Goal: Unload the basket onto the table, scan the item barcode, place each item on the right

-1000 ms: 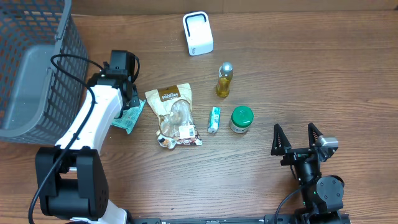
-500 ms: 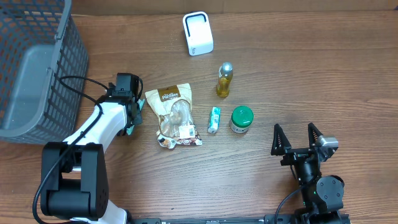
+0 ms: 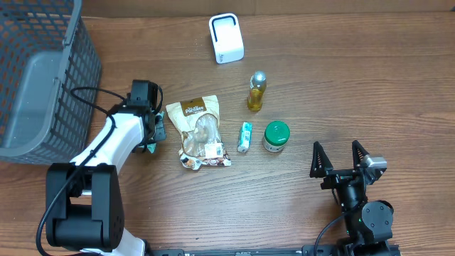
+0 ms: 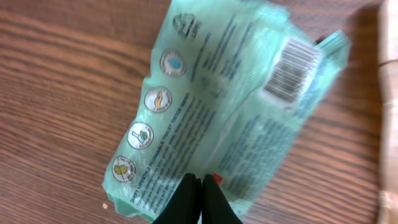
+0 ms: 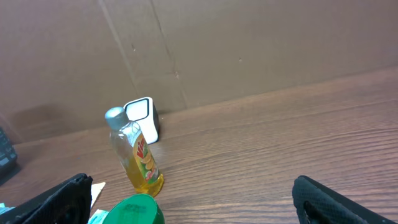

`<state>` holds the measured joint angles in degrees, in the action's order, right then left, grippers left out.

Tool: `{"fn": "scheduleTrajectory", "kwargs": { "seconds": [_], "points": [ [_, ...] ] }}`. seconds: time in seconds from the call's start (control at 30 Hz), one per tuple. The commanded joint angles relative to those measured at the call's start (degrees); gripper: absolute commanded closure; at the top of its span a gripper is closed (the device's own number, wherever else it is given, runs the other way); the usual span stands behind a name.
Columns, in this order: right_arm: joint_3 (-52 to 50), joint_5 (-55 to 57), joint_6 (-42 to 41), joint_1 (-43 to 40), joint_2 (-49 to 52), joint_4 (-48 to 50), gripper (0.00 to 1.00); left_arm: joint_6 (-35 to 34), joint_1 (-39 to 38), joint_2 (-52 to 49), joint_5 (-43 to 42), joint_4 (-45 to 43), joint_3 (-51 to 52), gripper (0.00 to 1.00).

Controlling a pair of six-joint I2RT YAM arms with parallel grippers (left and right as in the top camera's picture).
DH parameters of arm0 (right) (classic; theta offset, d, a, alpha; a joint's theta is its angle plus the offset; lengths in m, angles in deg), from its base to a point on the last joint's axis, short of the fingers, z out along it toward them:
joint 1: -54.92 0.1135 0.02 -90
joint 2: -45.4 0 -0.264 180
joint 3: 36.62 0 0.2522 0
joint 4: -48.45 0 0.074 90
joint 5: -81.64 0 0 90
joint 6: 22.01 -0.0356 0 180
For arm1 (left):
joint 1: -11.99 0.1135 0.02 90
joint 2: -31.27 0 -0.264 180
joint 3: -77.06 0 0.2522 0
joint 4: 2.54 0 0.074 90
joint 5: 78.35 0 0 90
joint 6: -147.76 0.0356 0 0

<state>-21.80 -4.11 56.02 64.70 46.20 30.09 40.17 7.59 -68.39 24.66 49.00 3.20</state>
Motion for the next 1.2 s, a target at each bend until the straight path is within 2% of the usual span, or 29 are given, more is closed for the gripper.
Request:
{"fn": "scheduleTrajectory", "kwargs": {
  "seconds": [0.0, 0.13, 0.43, 0.57, 0.7, 1.0, 1.17],
  "points": [
    [-0.6, -0.3, 0.3, -0.2, -0.6, 0.2, 0.00, 0.9, 0.0, 0.3, 0.8, 0.2, -4.4, 0.96],
    [-0.6, -0.3, 0.3, -0.2, -0.6, 0.2, 0.00, 0.9, 0.0, 0.1, 8.3, -2.2, -4.4, 0.96],
    [-0.6, -0.3, 0.3, -0.2, -0.6, 0.2, 0.00, 0.9, 0.5, -1.3, 14.7, -5.9, -3.2, 0.96],
    [-0.6, -0.3, 0.3, -0.2, -0.6, 0.2, 0.00, 0.9, 2.1, -3.6, 14.1, -7.7, -3.2, 0.96],
    [-0.6, -0.3, 0.3, -0.2, -0.6, 0.2, 0.00, 2.7, 3.4, -6.8, 7.6, -7.8, -3.2, 0.96],
    [-0.6, -0.3, 0.3, -0.2, -0.6, 0.2, 0.00, 2.8, 3.3, -6.6, 2.5, -7.7, -3.2, 0.96],
    [-0.6, -0.3, 0.3, -0.2, -0.6, 0.2, 0.00, 2.8, 3.3, -6.3, 2.4, -7.4, -4.1, 0.96]
  ]
}}
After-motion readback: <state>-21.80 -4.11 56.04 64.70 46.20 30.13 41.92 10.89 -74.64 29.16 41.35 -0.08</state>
